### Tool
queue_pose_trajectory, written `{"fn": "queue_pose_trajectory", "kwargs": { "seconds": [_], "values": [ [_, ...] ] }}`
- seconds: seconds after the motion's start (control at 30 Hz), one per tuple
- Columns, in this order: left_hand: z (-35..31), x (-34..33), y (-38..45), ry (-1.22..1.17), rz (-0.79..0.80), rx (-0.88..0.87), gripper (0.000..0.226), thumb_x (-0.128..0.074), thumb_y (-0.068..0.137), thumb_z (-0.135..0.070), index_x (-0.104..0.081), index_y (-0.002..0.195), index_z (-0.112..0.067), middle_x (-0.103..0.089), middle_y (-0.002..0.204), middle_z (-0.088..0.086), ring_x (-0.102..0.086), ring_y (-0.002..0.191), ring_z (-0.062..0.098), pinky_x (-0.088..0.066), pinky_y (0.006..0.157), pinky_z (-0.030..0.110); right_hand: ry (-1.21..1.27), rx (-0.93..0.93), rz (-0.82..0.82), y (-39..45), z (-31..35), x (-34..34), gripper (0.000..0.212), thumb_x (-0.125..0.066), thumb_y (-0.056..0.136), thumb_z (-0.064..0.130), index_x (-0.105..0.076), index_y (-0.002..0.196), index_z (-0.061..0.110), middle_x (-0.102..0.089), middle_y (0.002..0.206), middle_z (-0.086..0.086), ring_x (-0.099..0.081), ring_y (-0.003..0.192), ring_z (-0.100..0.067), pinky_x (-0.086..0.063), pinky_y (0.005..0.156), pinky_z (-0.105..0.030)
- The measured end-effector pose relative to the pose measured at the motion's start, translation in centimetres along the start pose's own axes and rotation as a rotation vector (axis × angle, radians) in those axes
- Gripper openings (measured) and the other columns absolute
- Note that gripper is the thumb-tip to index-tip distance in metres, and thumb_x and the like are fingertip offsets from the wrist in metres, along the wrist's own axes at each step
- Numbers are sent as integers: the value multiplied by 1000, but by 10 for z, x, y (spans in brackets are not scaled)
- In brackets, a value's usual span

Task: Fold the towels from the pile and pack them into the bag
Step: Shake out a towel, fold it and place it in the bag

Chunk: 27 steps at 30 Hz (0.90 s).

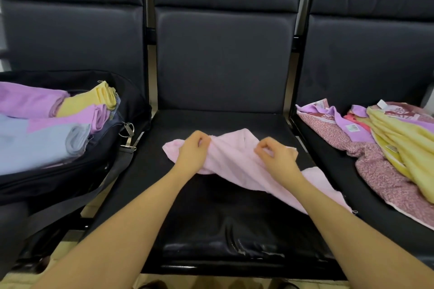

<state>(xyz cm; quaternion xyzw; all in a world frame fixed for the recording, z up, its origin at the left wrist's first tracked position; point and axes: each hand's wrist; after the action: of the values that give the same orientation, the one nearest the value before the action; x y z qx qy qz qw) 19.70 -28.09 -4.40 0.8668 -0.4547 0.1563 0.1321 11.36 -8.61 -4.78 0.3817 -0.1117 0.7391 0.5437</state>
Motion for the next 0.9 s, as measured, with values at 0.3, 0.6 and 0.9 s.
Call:
{"fn": "queue_pose_trajectory", "kwargs": {
  "seconds": [0.3, 0.6, 0.9],
  "values": [
    [-55, 26, -17, 313, -260, -372, 33, -54, 88, -52, -58, 71, -24, -43, 81, -11, -39, 96, 16, -16, 85, 25, 452, 270, -134, -7, 73, 56, 12, -63, 89, 12, -69, 82, 20, -69, 85, 10, -61, 86, 0, -42, 79, -13],
    [-89, 17, -48, 89, 25, -433, 12, -55, 91, -45, -51, 85, -54, -37, 95, -14, -27, 97, 6, -25, 97, 30, 512, 377, -158, -15, 102, 62, 11, -65, 87, 8, -70, 88, 17, -70, 89, 7, -64, 90, -6, -46, 79, -15],
    [-82, 31, -36, 140, -124, -349, 15, -43, 98, -42, -54, 94, -34, -41, 102, -6, -32, 103, 14, -20, 91, 30, 317, 73, 8, -13, 76, 53, 13, -67, 87, 25, -71, 95, 16, -69, 87, 4, -64, 84, -12, -46, 72, -22]
  ]
}}
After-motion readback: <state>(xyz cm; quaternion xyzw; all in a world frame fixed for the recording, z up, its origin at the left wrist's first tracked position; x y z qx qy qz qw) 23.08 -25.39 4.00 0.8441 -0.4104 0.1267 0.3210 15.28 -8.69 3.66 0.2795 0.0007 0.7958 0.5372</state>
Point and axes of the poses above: each hand's wrist, its own y-axis towards the middle knuckle, its own x-axis out of the back of the hand, z = x × y
